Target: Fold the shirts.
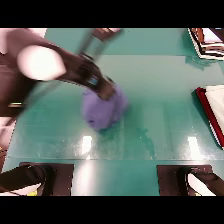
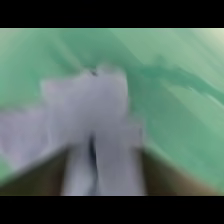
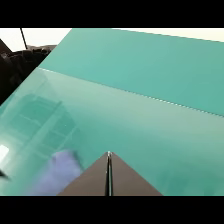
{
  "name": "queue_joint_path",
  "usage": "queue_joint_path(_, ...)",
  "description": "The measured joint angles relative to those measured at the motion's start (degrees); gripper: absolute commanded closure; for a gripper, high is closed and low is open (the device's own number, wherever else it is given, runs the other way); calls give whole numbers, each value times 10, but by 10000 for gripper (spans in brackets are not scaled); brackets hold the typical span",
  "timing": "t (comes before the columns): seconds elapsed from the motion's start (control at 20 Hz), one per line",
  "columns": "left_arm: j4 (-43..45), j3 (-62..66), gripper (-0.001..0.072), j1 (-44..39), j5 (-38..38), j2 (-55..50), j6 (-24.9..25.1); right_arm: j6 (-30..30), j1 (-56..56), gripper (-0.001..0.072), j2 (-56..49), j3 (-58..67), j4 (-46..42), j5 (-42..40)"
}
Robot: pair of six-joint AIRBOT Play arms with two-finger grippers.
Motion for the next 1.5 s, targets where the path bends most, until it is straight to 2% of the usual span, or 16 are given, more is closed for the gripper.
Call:
queue_joint_path(0.2,-21,1,135,6,31,-62,14,0,0,696,0,0,0,1)
queue_joint_path(0.45,-29,-12,134,139,53,-95,-2,0,0,695,0,0,0,1)
queue_joint_path(0.65,-104,-43,134,252,66,-144,-12,0,0,695,0,0,0,1)
queue_joint_path(0.9,-181,-65,136,301,79,-223,-14,6,0,696,0,0,0,2)
queue_joint_path(0.95,-193,-67,203,302,82,-238,-14,10,0,695,0,-1,0,3)
queue_joint_path(1.05,-207,-69,470,301,90,-258,-14,15,0,696,0,-11,-1,10)
queue_joint_path(1.1,-212,-69,626,301,96,-264,-14,18,-2,696,0,-22,-1,16)
queue_joint_path(1.15,-214,-69,684,301,99,-269,-14,24,-6,695,0,-37,-1,21)
queue_joint_path(1.35,-219,-43,685,310,94,-277,-9,44,-39,694,0,-139,-2,41)
queue_joint_path(1.4,-219,-30,685,311,87,-278,-4,47,-49,603,0,-177,-2,42)
queue_joint_path(1.45,-219,-17,685,313,79,-278,1,50,-56,316,-1,-215,-3,45)
queue_joint_path(1.5,-219,-5,685,313,73,-277,5,50,-61,242,-4,-257,-2,45)
